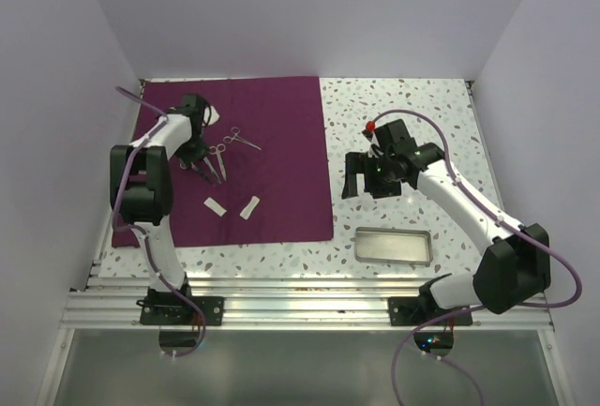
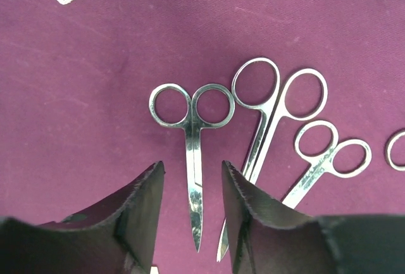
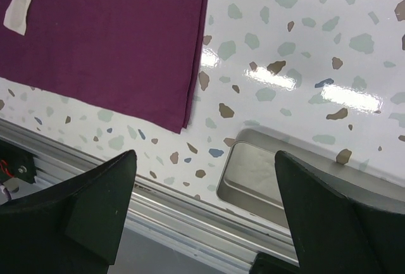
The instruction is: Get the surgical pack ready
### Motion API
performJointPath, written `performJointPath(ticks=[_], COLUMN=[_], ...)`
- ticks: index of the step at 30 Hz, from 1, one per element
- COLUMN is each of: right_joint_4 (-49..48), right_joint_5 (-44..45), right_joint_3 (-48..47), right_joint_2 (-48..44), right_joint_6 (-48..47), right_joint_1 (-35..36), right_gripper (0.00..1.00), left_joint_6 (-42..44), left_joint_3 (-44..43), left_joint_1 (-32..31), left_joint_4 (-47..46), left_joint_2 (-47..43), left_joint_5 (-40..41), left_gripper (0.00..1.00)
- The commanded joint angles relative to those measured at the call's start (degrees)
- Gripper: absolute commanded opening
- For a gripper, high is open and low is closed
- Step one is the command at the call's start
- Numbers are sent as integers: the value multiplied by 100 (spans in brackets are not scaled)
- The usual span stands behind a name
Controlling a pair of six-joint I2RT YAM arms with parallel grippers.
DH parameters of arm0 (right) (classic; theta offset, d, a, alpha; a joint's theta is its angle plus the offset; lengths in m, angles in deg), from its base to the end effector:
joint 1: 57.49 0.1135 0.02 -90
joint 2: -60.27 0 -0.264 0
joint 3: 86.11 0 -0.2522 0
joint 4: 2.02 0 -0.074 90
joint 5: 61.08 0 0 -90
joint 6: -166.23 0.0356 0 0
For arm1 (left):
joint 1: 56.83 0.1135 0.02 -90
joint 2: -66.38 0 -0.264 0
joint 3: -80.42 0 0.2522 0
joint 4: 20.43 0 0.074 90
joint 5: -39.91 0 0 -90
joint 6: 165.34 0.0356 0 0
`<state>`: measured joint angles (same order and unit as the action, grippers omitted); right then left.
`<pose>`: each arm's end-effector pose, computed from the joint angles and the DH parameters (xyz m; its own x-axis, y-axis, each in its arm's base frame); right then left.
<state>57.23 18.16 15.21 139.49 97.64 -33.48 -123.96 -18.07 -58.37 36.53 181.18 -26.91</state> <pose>0.2509 0.1190 0.2763 -0.9122 -0.0137 -0.4096 -0.1639 0.9283 0.3339 0.4037 0.0032 0.1801 -0.5664 -0.6748 -0.4731 -0.7769 0.6288 0.0332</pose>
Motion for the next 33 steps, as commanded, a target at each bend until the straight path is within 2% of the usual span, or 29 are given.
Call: performJointPath(ticks=[1,33], right_joint_4=[-58,-111], right_joint_5=[83,75], right_joint_3=[-3,77], right_joint_2=[23,199], right_joint_6=[-93,-146], right_joint_1=[16,16], right_gripper=[95,95], left_joint_6=[-77,72], left_joint_3=[-220,325], left_joint_1=[13,128], left_joint_4=[-13,-514], left_joint_2=[147,236], left_joint_5=[29,-173], left_gripper=[45,29])
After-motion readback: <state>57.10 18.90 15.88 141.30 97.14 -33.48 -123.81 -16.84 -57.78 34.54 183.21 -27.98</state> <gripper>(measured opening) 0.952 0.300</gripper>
